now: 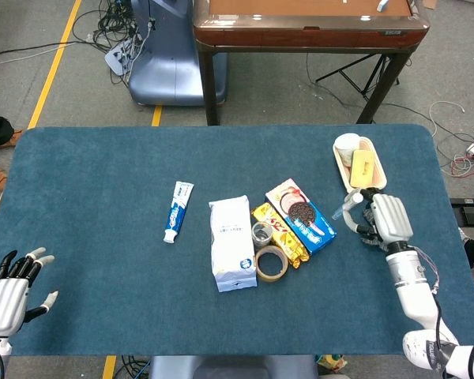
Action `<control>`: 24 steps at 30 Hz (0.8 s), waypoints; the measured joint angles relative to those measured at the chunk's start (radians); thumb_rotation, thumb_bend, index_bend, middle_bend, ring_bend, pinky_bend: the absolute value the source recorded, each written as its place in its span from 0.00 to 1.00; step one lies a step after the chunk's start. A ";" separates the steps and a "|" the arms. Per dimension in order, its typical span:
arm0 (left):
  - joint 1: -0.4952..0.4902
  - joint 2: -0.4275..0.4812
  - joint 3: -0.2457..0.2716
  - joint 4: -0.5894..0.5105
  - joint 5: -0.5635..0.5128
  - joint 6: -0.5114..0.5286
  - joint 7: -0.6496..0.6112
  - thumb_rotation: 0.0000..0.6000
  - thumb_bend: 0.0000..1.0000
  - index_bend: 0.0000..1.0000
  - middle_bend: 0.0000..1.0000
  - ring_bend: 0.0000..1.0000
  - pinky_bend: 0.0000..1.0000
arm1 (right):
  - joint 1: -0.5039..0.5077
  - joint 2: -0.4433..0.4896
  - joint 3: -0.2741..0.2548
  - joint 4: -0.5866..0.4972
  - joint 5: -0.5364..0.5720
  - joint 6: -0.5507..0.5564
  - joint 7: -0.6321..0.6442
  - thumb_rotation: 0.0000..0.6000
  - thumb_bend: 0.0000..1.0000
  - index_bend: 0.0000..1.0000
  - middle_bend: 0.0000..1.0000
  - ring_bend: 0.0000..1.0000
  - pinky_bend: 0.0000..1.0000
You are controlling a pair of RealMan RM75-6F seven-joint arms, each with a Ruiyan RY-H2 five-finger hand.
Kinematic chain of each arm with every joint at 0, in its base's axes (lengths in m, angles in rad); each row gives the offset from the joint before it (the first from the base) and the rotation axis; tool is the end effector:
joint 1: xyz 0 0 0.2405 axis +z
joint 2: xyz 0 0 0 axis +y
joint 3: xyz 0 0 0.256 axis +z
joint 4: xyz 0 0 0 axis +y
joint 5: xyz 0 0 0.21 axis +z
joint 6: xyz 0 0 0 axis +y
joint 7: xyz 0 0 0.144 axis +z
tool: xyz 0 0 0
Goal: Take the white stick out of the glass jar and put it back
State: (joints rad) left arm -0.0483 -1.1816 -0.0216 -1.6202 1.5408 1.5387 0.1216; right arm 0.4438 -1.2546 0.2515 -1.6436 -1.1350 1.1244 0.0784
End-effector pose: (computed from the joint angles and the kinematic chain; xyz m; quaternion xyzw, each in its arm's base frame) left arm -0.3037 0.1633 0.1396 -0.6043 -0.3674 -0.3779 0.5976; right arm -0.2380 -0.3153 0.1053 0.5464 -0.5114 0.4641 0.4738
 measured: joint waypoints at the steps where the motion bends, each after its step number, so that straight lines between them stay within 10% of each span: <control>1: 0.000 0.000 0.000 0.000 0.000 0.000 0.000 1.00 0.27 0.25 0.17 0.21 0.05 | 0.000 0.007 0.003 -0.012 0.010 -0.018 0.028 1.00 0.53 0.63 0.50 0.43 0.47; 8: -0.001 0.002 0.000 -0.003 0.000 -0.001 0.001 1.00 0.27 0.25 0.17 0.21 0.05 | -0.002 0.076 0.025 -0.073 0.055 -0.161 0.222 1.00 0.53 0.62 0.50 0.43 0.47; 24: -0.001 0.002 0.001 -0.005 0.001 -0.001 0.003 1.00 0.27 0.25 0.17 0.21 0.05 | -0.005 0.008 -0.007 -0.018 0.007 -0.009 -0.002 1.00 0.53 0.62 0.50 0.43 0.47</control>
State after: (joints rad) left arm -0.0496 -1.1792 -0.0207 -1.6252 1.5418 1.5375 0.1250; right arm 0.4393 -1.2462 0.2440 -1.6613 -1.1279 1.1150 0.0766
